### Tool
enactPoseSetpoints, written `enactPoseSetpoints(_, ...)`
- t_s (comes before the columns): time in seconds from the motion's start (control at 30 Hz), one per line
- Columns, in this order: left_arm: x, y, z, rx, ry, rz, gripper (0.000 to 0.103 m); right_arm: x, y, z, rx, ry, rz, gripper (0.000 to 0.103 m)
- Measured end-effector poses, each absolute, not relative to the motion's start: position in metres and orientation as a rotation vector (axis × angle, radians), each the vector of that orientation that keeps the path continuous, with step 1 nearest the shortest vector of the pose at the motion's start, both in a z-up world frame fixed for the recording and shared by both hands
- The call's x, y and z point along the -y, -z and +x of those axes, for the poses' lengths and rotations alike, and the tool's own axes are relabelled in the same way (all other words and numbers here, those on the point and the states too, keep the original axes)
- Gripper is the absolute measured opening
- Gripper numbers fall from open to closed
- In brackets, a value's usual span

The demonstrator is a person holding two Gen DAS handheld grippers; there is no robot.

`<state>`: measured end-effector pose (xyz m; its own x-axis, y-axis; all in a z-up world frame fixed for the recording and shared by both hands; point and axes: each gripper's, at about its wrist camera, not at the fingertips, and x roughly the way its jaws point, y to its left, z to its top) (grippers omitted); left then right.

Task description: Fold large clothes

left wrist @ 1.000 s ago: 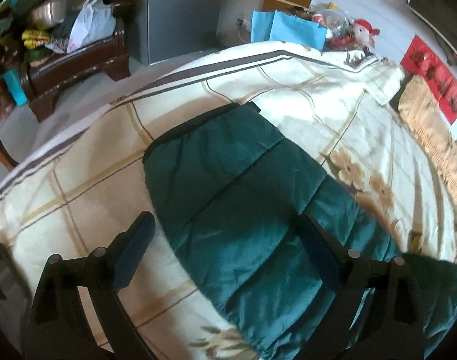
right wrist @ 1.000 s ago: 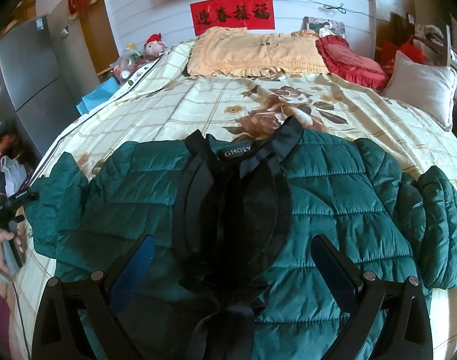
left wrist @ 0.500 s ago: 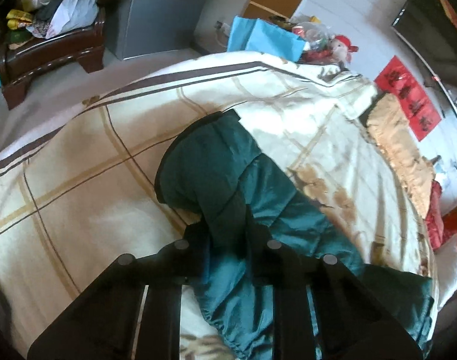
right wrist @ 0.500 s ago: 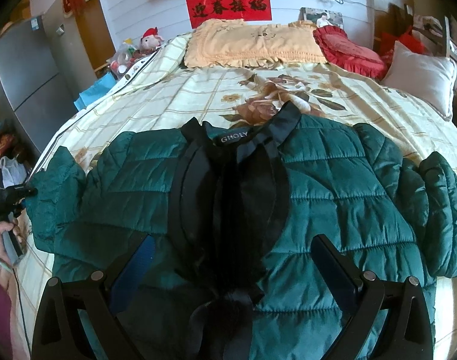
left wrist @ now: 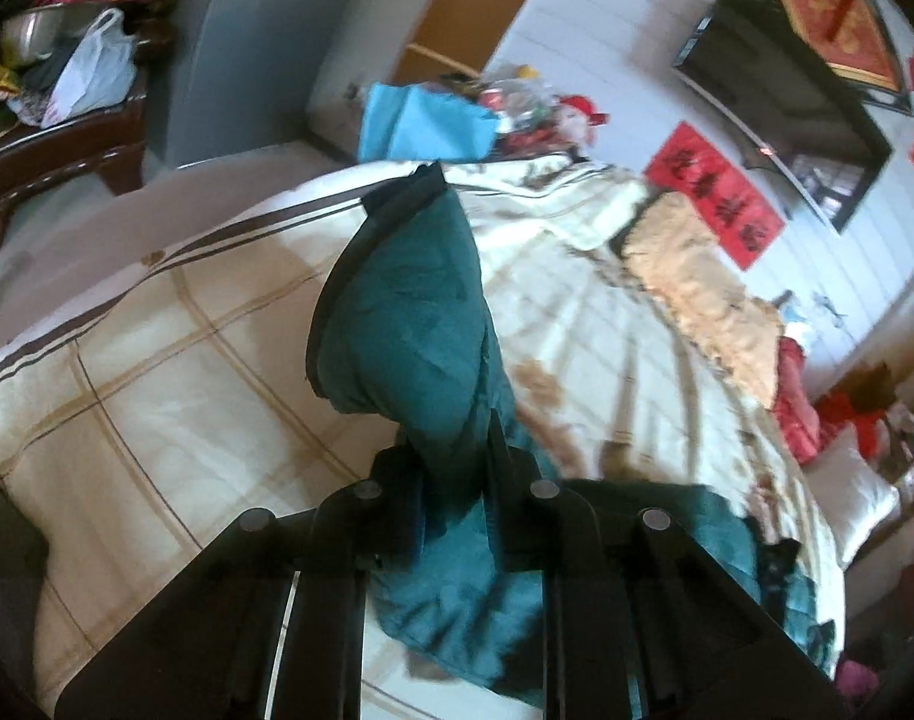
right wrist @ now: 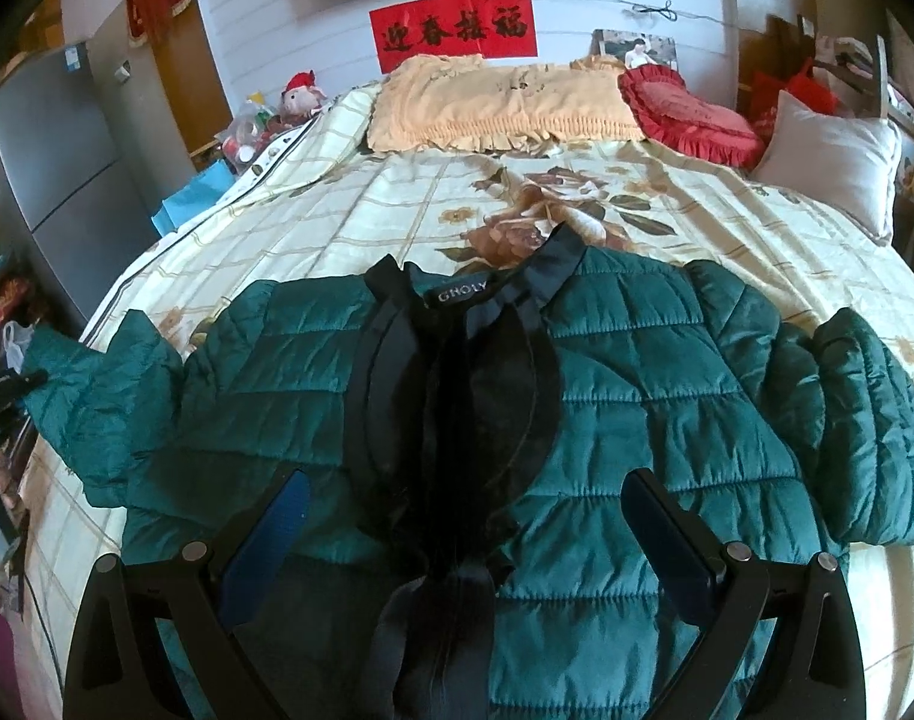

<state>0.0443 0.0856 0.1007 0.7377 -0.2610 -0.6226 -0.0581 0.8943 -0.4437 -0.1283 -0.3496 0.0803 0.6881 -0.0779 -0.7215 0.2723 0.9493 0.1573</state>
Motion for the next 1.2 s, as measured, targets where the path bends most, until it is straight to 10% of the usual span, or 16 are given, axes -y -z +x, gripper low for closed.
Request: enactPoseSetpoints(1.2,0.057,-0.159,-0.041,-0.750,0.378,-0.254,0.014,0.393,-0.089,-0.176,-0.774,0.283,0.278,0.103)
